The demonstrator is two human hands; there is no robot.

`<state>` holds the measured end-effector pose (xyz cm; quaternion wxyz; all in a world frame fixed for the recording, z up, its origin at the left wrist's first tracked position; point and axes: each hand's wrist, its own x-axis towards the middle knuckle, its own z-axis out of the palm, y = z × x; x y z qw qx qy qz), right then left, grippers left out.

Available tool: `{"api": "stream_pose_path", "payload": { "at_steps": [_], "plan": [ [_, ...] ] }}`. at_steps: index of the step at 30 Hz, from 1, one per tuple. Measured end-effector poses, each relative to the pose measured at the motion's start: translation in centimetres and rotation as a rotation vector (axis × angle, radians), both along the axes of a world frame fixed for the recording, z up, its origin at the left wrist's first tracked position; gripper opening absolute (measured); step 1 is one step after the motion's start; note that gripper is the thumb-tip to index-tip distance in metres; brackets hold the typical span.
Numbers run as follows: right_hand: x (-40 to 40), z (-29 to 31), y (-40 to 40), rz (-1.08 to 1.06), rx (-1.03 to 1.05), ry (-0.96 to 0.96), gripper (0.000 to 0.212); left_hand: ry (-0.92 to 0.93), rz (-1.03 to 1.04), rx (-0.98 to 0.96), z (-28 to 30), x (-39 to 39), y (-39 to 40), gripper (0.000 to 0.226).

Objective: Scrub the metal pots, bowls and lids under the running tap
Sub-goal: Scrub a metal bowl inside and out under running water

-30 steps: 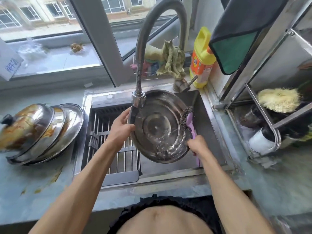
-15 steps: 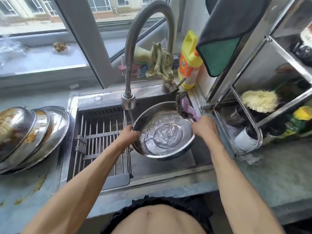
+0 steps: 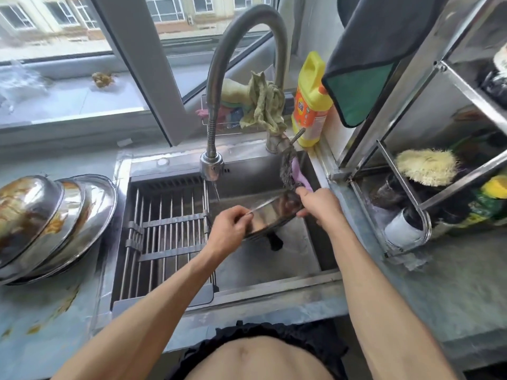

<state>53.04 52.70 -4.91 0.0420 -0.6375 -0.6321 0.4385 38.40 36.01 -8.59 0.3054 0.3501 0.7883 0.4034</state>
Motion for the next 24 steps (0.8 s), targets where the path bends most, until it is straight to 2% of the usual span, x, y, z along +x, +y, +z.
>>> {"api": "stream_pose_path", "payload": {
  "at_steps": [3, 5, 11, 14, 18, 21, 24],
  "plan": [
    [0.4, 0.4, 0.7, -0.1, 0.044, 0.159, 0.033, -0.209, 0.185, -0.021, 0.7, 0.4, 1.0, 0.031],
    [0.8, 0.0, 0.6, -0.12, 0.043, 0.179, 0.021, -0.343, 0.276, -0.046, 0.6, 0.4, 1.5, 0.034],
    [1.7, -4.3, -1.7, -0.087, 0.016, -0.036, 0.047, -0.962, 0.687, 0.054, -0.5, 0.6, 1.0, 0.035],
    [0.9, -4.6, -2.6, -0.124, -0.085, 0.031, 0.055, -1.048, 0.781, 0.123, -1.0, 0.6, -0.7, 0.035],
    [-1.8, -4.1, -3.7, -0.137, -0.249, 0.098, 0.049, -1.026, 0.822, 0.183, -1.7, 0.2, -3.4, 0.036],
    [-4.0, -4.4, -4.5, -0.137, -0.271, 0.116, 0.052, -1.107, 0.86, 0.271, -2.1, -0.4, -5.0, 0.034],
    [-5.9, -4.7, -5.1, -0.166, -0.299, 0.175, 0.044, -1.115, 0.82, 0.271, -1.8, -1.1, -6.1, 0.026]
  ]
}}
